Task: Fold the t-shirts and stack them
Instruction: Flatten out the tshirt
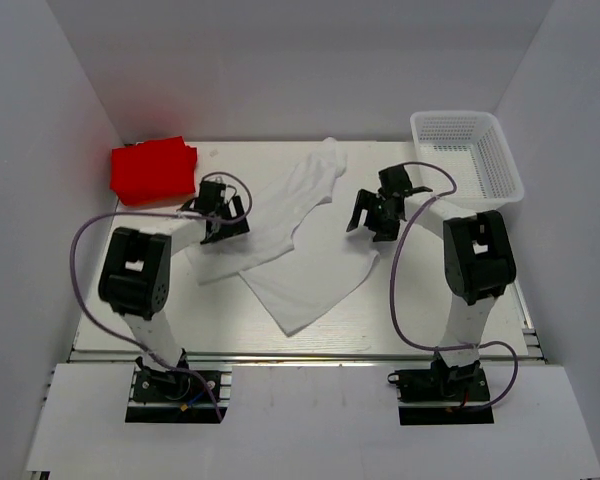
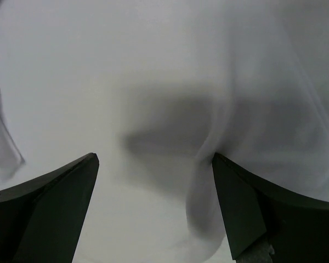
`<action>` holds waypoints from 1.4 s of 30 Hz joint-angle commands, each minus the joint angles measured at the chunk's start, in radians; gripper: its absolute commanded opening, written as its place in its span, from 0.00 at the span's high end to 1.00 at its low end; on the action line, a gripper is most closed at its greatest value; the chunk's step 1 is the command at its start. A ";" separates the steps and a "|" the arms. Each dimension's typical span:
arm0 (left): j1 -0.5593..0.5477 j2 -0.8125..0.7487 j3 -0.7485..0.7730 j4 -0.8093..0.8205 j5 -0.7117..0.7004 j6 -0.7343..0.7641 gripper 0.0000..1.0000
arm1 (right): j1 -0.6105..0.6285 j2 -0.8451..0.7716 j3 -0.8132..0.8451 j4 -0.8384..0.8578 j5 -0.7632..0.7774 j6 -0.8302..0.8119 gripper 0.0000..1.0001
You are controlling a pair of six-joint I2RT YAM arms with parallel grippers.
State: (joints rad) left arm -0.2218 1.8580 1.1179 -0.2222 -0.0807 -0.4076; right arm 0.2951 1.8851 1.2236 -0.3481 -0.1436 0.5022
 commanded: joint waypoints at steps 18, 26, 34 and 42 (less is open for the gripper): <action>-0.298 -0.616 -0.322 -0.226 0.136 -0.165 0.00 | -0.027 0.186 0.621 -0.135 0.231 -0.317 0.10; -0.485 -0.194 0.144 -0.345 -0.100 -0.007 0.00 | 0.024 -0.257 0.049 -0.071 0.201 -0.151 0.10; -0.557 0.023 0.289 -0.414 -0.183 0.039 0.18 | 0.050 -0.573 -0.399 0.089 -0.074 -0.039 0.10; -0.587 0.128 0.329 -0.414 -0.225 0.039 0.43 | 0.078 -0.555 -0.510 0.167 -0.157 -0.025 0.10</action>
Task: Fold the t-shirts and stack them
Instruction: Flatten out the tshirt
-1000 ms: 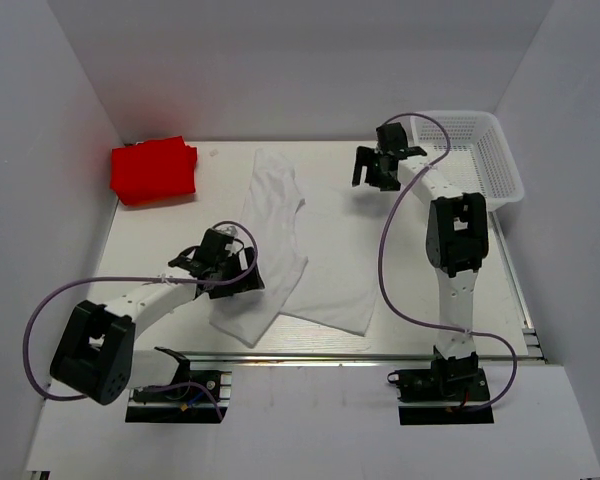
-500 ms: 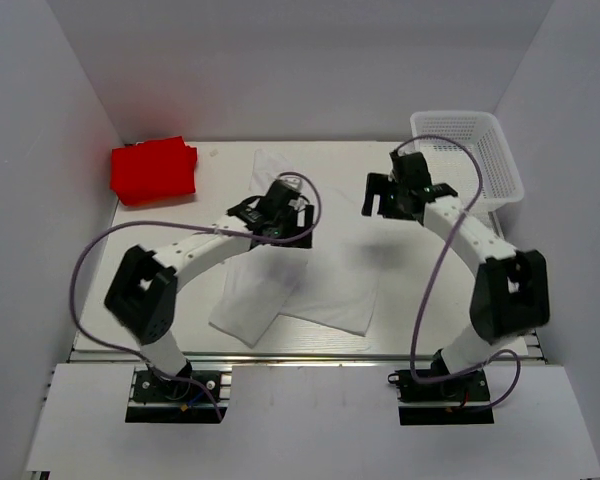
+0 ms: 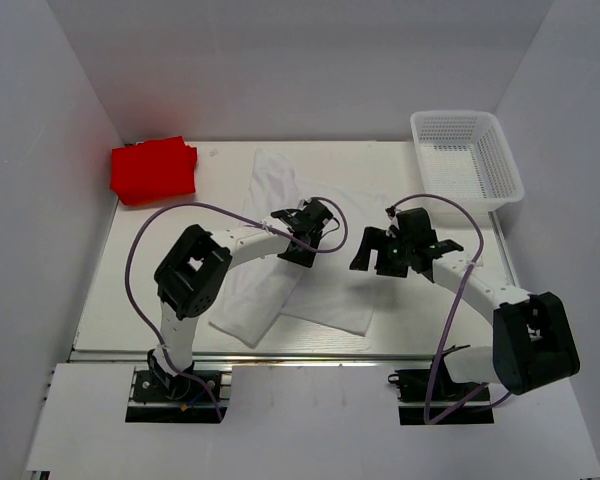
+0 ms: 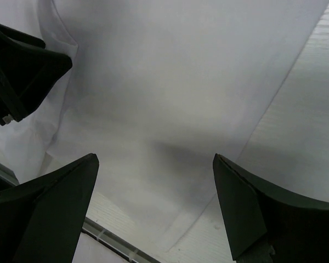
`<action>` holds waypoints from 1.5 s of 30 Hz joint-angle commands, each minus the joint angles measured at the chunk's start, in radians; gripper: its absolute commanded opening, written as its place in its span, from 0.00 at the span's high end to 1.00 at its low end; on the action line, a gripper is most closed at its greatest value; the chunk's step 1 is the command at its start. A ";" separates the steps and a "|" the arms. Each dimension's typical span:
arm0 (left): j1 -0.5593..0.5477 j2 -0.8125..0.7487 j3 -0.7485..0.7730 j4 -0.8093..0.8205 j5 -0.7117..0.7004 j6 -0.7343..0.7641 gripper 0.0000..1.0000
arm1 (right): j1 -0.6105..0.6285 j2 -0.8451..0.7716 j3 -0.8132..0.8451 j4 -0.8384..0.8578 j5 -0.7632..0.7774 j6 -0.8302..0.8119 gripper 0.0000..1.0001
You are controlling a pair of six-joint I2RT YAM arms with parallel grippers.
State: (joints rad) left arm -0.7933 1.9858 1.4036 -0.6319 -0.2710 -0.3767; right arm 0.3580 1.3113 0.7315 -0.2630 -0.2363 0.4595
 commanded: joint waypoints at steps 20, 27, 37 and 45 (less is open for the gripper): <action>0.086 -0.307 -0.195 0.017 -0.255 -0.109 1.00 | 0.021 0.197 -0.116 0.137 -0.012 0.085 0.10; 0.271 -0.380 -0.353 0.005 -0.306 -0.162 1.00 | 0.018 0.187 -0.109 0.058 0.067 0.085 0.10; 0.508 -0.433 -0.403 0.047 -0.293 -0.125 1.00 | 0.010 0.212 -0.058 -0.082 0.213 0.074 0.10; 0.635 -0.469 -0.488 0.069 -0.274 -0.074 1.00 | -0.031 0.252 0.000 -0.148 0.281 0.070 0.10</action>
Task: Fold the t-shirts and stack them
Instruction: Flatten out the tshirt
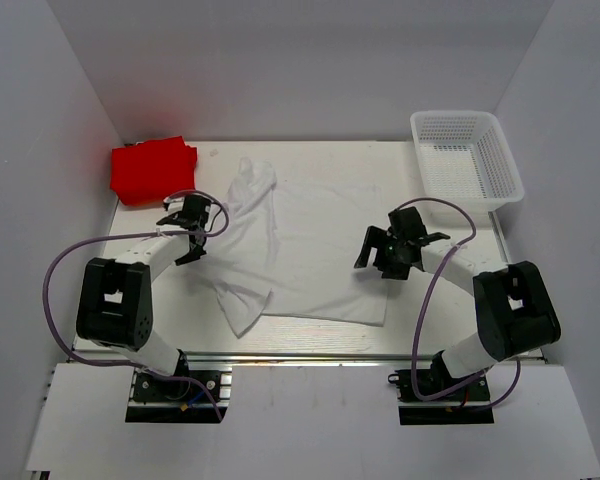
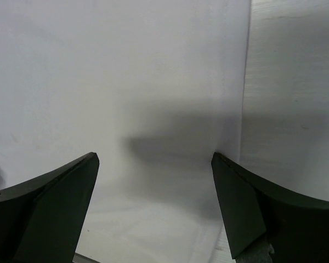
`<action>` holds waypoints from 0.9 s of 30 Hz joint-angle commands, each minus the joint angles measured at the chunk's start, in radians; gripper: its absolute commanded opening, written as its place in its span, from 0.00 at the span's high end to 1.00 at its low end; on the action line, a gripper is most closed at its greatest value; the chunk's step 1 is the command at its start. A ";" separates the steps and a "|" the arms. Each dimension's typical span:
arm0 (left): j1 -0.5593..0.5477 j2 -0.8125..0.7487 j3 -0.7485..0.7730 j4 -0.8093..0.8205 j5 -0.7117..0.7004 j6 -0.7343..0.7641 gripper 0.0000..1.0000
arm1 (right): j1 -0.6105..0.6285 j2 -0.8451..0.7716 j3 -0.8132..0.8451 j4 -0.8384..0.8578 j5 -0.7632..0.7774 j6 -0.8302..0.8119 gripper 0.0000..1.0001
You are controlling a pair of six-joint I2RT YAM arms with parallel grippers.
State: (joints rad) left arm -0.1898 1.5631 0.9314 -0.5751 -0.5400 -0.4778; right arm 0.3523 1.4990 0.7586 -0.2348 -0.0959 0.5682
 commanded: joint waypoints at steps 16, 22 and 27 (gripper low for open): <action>0.130 -0.127 0.016 -0.016 0.184 0.074 0.00 | -0.084 0.030 0.126 -0.305 0.263 -0.137 0.10; 0.073 -0.060 0.142 0.207 0.606 0.223 0.00 | -0.061 -0.109 0.149 -0.218 0.214 -0.211 0.10; -0.012 0.183 0.381 0.193 0.597 0.266 0.00 | -0.050 -0.109 0.222 -0.178 0.216 -0.237 0.10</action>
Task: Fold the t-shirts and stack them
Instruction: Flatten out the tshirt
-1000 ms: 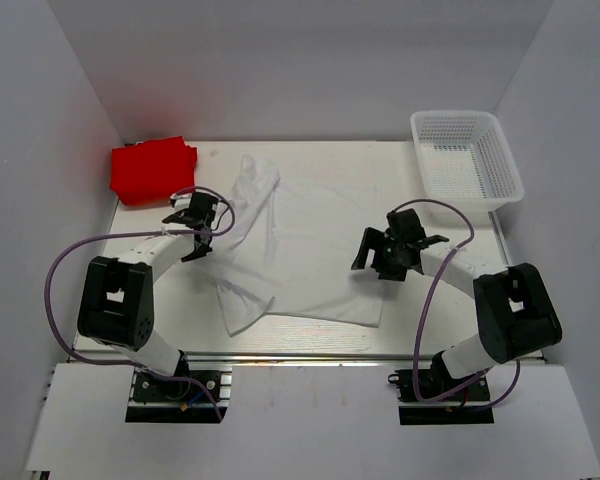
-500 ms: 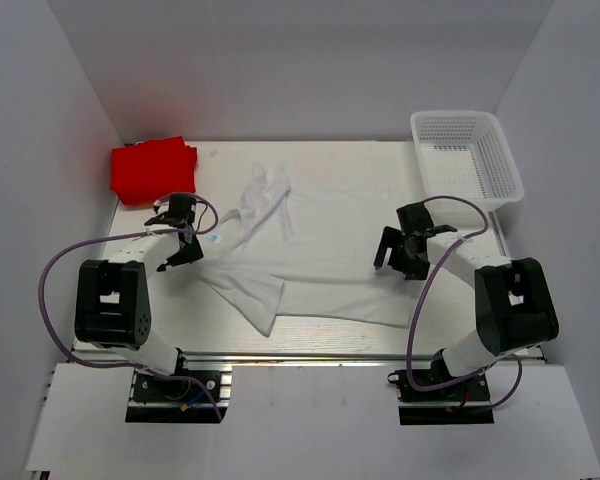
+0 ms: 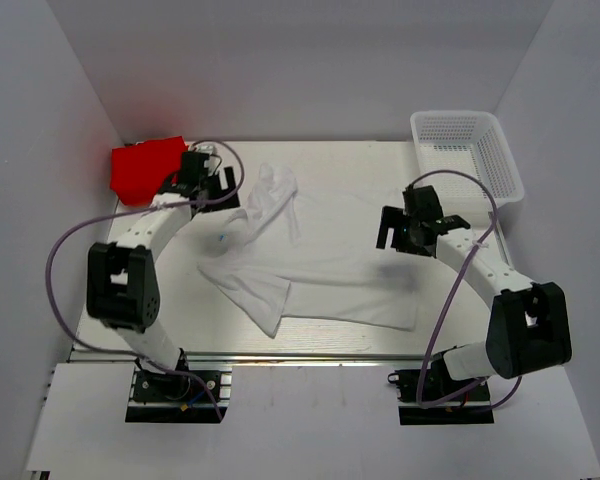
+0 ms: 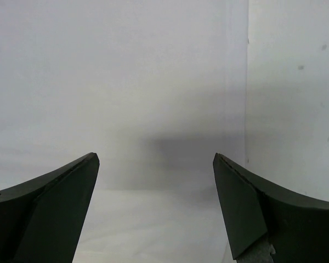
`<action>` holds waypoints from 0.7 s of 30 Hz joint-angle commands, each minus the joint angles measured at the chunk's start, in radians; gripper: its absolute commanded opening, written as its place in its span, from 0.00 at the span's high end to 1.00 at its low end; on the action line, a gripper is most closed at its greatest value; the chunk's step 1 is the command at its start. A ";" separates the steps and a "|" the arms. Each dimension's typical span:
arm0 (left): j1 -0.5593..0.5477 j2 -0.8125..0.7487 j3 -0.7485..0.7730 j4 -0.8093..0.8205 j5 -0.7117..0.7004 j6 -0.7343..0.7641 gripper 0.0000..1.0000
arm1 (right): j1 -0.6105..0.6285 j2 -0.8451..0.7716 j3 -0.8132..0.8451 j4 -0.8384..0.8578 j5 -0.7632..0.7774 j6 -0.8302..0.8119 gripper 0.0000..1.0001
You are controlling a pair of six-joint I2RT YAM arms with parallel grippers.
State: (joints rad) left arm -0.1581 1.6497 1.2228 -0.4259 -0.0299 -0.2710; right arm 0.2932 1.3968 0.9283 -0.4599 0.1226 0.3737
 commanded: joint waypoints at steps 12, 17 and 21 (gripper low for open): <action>-0.116 0.337 0.313 -0.030 0.091 0.105 0.42 | 0.004 0.221 0.124 0.044 0.025 0.008 0.10; -0.126 0.375 0.313 -0.030 0.070 0.105 0.53 | -0.003 0.290 0.147 0.035 0.022 0.013 0.10; -0.126 0.412 0.348 -0.080 0.038 0.105 0.74 | -0.002 0.317 0.150 0.032 0.020 0.019 0.10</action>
State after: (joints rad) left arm -0.2779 2.0453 1.5234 -0.4759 0.0315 -0.1741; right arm 0.2955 1.7004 1.0397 -0.4191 0.1299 0.3820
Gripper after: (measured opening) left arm 0.297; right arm 0.904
